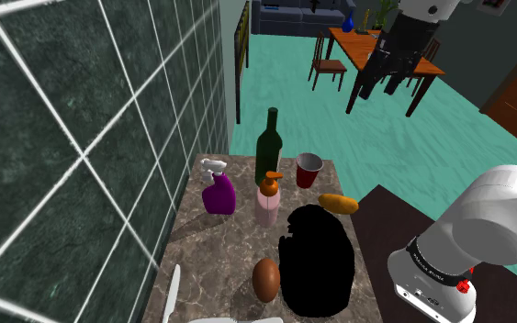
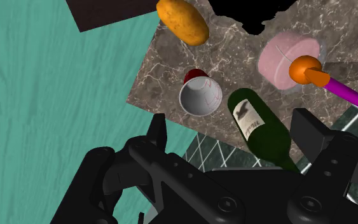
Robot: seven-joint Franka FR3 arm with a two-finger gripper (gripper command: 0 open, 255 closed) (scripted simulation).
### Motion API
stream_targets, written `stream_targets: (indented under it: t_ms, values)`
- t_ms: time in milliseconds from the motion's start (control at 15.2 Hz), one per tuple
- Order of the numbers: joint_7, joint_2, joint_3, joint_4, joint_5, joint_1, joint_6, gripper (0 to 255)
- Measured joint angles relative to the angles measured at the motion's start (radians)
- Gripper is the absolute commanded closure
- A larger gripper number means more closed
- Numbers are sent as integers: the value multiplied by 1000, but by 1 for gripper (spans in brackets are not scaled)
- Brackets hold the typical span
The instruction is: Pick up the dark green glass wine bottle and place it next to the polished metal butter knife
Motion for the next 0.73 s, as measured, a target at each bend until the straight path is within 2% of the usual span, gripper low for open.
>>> stream_targets:
  t_ms: [330, 726]
  values:
    - [43, 108, 35, 31, 20, 10, 64, 0]
    - [116, 340, 86, 141, 38, 19, 160, 0]
